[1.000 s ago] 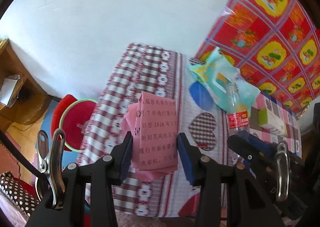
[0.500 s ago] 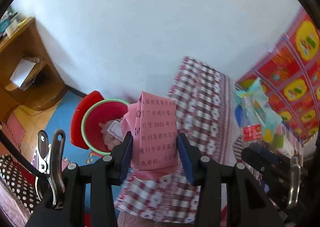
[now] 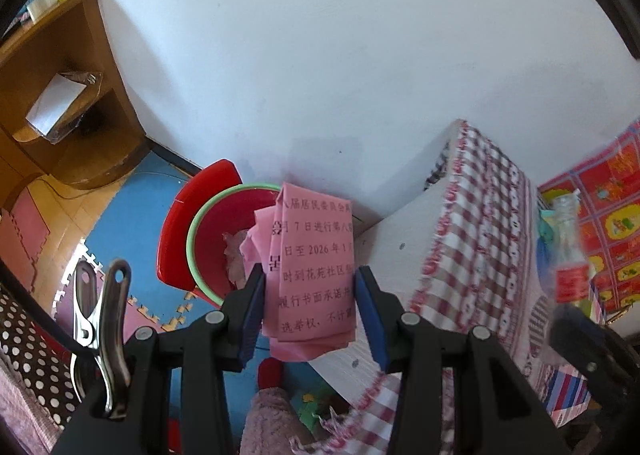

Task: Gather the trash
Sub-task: 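Carry the pink paper and the bottle toward the red bucket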

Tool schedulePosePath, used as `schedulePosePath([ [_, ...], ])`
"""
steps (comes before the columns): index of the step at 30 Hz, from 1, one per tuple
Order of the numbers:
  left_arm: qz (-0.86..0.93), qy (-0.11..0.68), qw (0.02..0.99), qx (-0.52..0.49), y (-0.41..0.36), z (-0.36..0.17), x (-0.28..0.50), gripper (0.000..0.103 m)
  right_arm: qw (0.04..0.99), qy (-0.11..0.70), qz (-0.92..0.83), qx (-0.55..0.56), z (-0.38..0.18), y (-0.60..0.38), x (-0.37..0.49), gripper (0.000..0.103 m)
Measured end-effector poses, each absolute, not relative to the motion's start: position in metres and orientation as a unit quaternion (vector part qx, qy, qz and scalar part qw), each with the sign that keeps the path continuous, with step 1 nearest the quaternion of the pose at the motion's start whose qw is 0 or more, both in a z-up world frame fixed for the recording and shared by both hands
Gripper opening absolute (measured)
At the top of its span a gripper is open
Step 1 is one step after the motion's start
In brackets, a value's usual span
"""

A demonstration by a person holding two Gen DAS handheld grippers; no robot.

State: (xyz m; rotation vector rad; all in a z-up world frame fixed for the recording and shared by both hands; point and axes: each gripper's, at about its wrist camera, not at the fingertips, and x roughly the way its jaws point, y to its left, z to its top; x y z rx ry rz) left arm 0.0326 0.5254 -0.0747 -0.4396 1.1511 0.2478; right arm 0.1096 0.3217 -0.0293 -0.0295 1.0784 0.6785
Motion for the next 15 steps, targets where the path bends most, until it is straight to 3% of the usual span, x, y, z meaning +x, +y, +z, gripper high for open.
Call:
schedulePosePath([
  [15, 0.107, 0.576, 0.786, -0.200, 0.559, -0.156, 0.073, 0.047, 0.798, 0.519, 0.304, -0.028, -0.039, 0.358, 0.120, 0.029],
])
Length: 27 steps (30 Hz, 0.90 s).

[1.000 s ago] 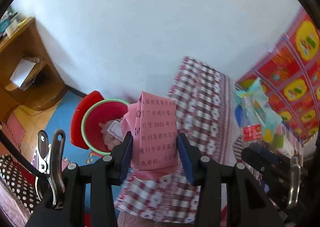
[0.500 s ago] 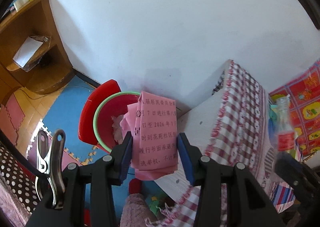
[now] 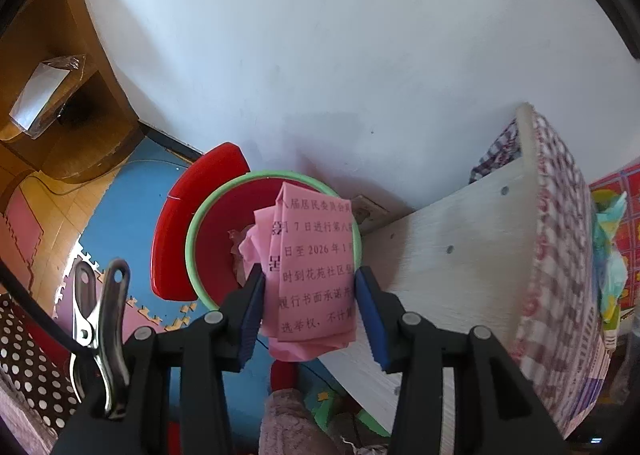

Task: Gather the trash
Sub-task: 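Carry the pink paper and the bottle toward the red bucket, then open the left gripper over the red bucket to drop the pink paper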

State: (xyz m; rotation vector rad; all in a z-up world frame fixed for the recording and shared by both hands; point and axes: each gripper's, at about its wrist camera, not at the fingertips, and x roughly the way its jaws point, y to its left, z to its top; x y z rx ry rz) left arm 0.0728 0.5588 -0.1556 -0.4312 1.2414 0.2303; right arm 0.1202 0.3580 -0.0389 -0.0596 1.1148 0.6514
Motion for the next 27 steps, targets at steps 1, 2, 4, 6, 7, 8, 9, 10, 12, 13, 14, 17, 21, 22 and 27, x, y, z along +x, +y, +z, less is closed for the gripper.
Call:
schedulePosePath([
  [1, 0.106, 0.578, 0.784, -0.200, 0.560, -0.159, 0.075, 0.048, 0.799, 0.520, 0.302, -0.028, -0.039, 0.358, 0.120, 0.029],
  [2, 0.105, 0.579, 0.784, -0.199, 0.562, -0.162, 0.077, 0.049, 0.799, 0.521, 0.299, -0.029, -0.040, 0.359, 0.121, 0.029],
  [4, 0.104, 0.579, 0.784, -0.196, 0.563, -0.166, 0.080, 0.050, 0.799, 0.522, 0.296, -0.028, -0.041, 0.360, 0.122, 0.029],
  [6, 0.104, 0.582, 0.784, -0.191, 0.565, -0.169, 0.082, 0.050, 0.799, 0.524, 0.292, -0.027, -0.042, 0.360, 0.121, 0.029],
  [7, 0.105, 0.584, 0.783, -0.189, 0.566, -0.171, 0.082, 0.051, 0.799, 0.526, 0.290, -0.027, -0.043, 0.360, 0.121, 0.029],
  [8, 0.105, 0.586, 0.781, -0.187, 0.567, -0.172, 0.083, 0.052, 0.799, 0.526, 0.289, -0.026, -0.043, 0.361, 0.121, 0.029],
  [9, 0.105, 0.589, 0.780, -0.186, 0.568, -0.174, 0.083, 0.052, 0.799, 0.526, 0.289, -0.026, -0.044, 0.361, 0.122, 0.029],
  [10, 0.105, 0.589, 0.779, -0.187, 0.570, -0.174, 0.083, 0.052, 0.799, 0.526, 0.288, -0.026, -0.044, 0.362, 0.122, 0.029],
  [12, 0.105, 0.589, 0.778, -0.192, 0.571, -0.174, 0.081, 0.055, 0.799, 0.526, 0.289, -0.025, -0.045, 0.364, 0.123, 0.029],
  [13, 0.104, 0.588, 0.778, -0.194, 0.571, -0.173, 0.081, 0.056, 0.799, 0.526, 0.289, -0.024, -0.045, 0.364, 0.123, 0.029],
  [14, 0.104, 0.587, 0.779, -0.196, 0.572, -0.173, 0.081, 0.056, 0.799, 0.527, 0.290, -0.023, -0.045, 0.366, 0.122, 0.029],
  [17, 0.098, 0.586, 0.780, -0.195, 0.573, -0.170, 0.080, 0.057, 0.797, 0.527, 0.294, -0.022, -0.047, 0.369, 0.123, 0.029],
  [21, 0.102, 0.581, 0.783, -0.195, 0.577, -0.163, 0.077, 0.057, 0.792, 0.531, 0.300, -0.027, -0.052, 0.375, 0.121, 0.029],
  [22, 0.103, 0.579, 0.784, -0.198, 0.579, -0.161, 0.076, 0.057, 0.791, 0.531, 0.301, -0.028, -0.052, 0.377, 0.121, 0.029],
  [27, 0.103, 0.572, 0.789, -0.200, 0.583, -0.144, 0.067, 0.056, 0.786, 0.531, 0.316, -0.030, -0.055, 0.389, 0.121, 0.029],
])
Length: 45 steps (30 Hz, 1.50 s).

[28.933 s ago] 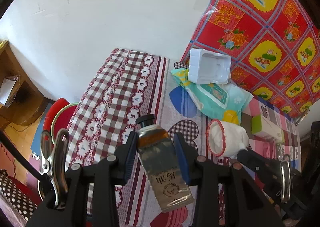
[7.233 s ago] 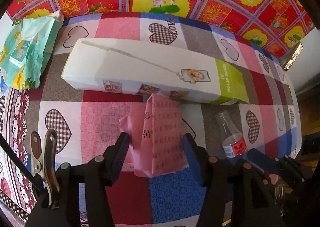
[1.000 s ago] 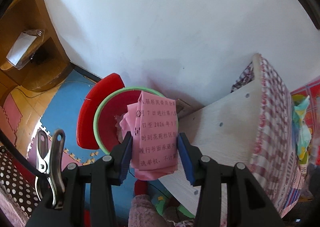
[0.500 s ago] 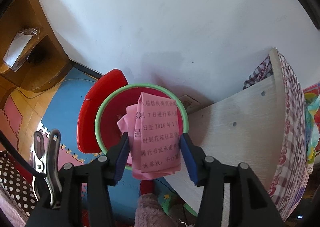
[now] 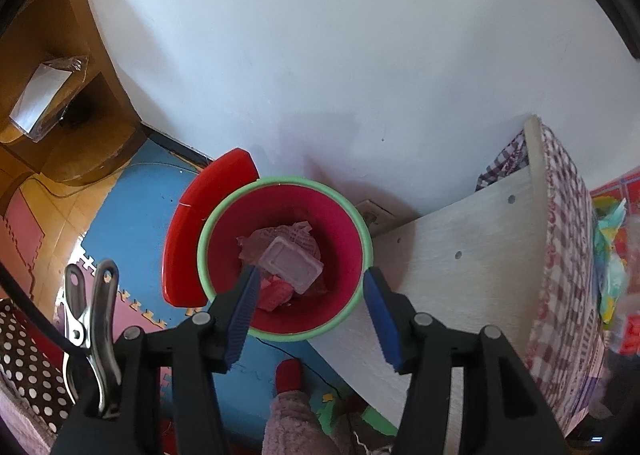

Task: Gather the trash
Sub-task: 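Open the left gripper over the red bucket to drop the pink paper, then open the right gripper over the red bucket to drop the clear bottle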

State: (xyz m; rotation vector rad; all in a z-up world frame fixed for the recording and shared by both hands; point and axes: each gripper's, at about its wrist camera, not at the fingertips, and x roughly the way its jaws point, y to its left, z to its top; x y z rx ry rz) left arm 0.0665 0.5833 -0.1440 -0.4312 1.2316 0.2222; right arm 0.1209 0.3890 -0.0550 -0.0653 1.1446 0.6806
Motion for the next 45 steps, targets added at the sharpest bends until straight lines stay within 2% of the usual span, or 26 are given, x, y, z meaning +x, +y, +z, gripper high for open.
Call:
schedulePosePath([
  [17, 0.129, 0.553, 0.793, -0.221, 0.603, -0.104, 0.022, 0.056, 0.757, 0.548, 0.349, -0.075, -0.092, 0.457, 0.131, 0.029],
  [38, 0.156, 0.548, 0.786, -0.240, 0.633, -0.093, -0.003, 0.056, 0.744, 0.565, 0.340, -0.105, -0.137, 0.509, 0.157, 0.030],
  [39, 0.156, 0.548, 0.786, -0.240, 0.633, -0.093, -0.003, 0.056, 0.744, 0.566, 0.339, -0.103, -0.137, 0.509, 0.158, 0.030],
  [41, 0.156, 0.548, 0.786, -0.239, 0.634, -0.092, -0.003, 0.056, 0.745, 0.566, 0.337, -0.101, -0.138, 0.511, 0.159, 0.043],
  [43, 0.155, 0.548, 0.787, -0.238, 0.634, -0.093, -0.003, 0.056, 0.746, 0.565, 0.337, -0.100, -0.138, 0.509, 0.159, 0.048],
  [45, 0.155, 0.548, 0.787, -0.238, 0.634, -0.093, -0.003, 0.056, 0.748, 0.564, 0.337, -0.097, -0.136, 0.508, 0.158, 0.048],
])
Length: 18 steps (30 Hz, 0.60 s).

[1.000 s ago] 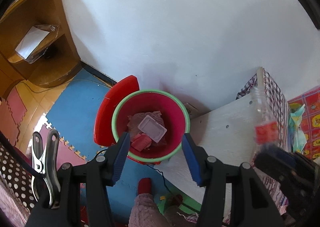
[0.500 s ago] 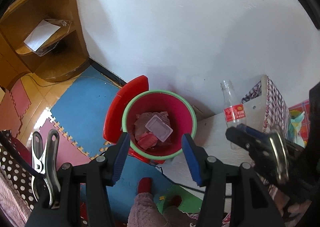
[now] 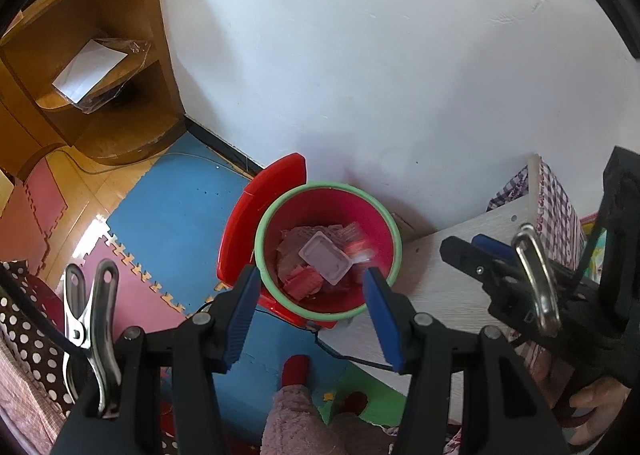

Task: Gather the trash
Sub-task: 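Open the right gripper over the red bucket to drop the clear bottle, then move both grippers back over the bed toward the teal wet-wipe pack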

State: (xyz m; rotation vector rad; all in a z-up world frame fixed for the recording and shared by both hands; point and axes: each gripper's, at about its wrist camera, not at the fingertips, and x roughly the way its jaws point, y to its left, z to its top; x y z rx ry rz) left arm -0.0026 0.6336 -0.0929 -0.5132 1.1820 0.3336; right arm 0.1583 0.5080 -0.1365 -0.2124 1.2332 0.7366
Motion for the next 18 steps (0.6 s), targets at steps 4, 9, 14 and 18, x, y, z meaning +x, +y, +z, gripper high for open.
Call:
schedulePosePath([
  [4, 0.152, 0.548, 0.788, -0.236, 0.632, -0.092, -0.003, 0.056, 0.751, 0.562, 0.335, -0.090, -0.131, 0.504, 0.156, 0.048],
  [9, 0.147, 0.547, 0.791, -0.230, 0.628, -0.087, -0.005, 0.056, 0.755, 0.555, 0.340, -0.080, -0.119, 0.499, 0.146, 0.048],
  [14, 0.144, 0.546, 0.795, -0.221, 0.623, -0.079, -0.006, 0.056, 0.759, 0.547, 0.347, -0.064, -0.105, 0.490, 0.137, 0.048],
  [18, 0.138, 0.542, 0.801, -0.214, 0.617, -0.071, -0.005, 0.056, 0.760, 0.544, 0.352, -0.051, -0.094, 0.479, 0.125, 0.048],
])
